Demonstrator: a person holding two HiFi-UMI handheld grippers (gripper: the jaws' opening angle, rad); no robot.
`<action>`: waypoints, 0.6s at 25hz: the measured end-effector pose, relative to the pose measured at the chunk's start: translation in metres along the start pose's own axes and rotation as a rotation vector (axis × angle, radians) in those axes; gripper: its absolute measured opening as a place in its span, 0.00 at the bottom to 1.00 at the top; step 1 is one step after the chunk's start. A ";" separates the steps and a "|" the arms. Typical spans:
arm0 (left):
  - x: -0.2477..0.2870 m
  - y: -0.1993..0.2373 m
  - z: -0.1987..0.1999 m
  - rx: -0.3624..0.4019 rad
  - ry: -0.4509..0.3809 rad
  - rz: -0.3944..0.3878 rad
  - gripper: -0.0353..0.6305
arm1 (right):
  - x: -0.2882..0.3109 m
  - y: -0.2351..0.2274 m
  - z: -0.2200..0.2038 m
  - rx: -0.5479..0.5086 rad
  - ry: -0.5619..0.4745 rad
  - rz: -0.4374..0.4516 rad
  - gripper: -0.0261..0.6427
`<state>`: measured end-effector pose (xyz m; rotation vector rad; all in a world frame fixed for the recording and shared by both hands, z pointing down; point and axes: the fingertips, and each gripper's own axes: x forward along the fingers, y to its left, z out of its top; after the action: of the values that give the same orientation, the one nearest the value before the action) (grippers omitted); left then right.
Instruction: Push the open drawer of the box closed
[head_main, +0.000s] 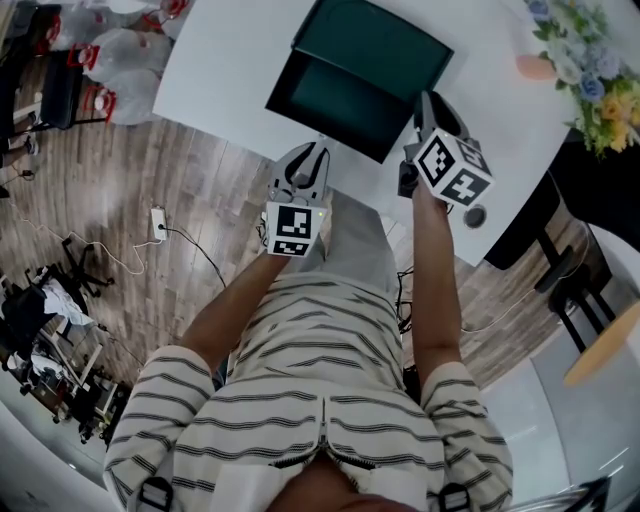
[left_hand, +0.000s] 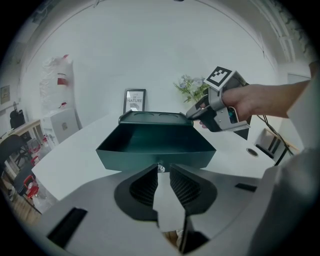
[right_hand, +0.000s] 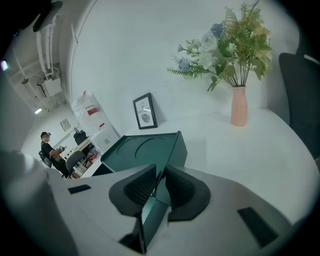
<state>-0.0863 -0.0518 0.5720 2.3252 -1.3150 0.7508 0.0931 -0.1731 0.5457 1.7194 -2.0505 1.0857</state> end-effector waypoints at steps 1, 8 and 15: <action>0.000 0.000 0.000 0.000 -0.001 -0.001 0.17 | 0.000 0.000 0.001 -0.002 -0.001 0.002 0.14; 0.005 0.001 0.001 0.003 -0.006 0.002 0.18 | 0.001 0.000 -0.001 0.025 0.021 0.015 0.14; 0.013 0.004 -0.002 0.028 0.001 0.011 0.18 | 0.002 -0.001 -0.002 0.027 0.026 0.028 0.14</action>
<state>-0.0850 -0.0617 0.5821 2.3407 -1.3267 0.7783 0.0926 -0.1728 0.5485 1.6847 -2.0597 1.1429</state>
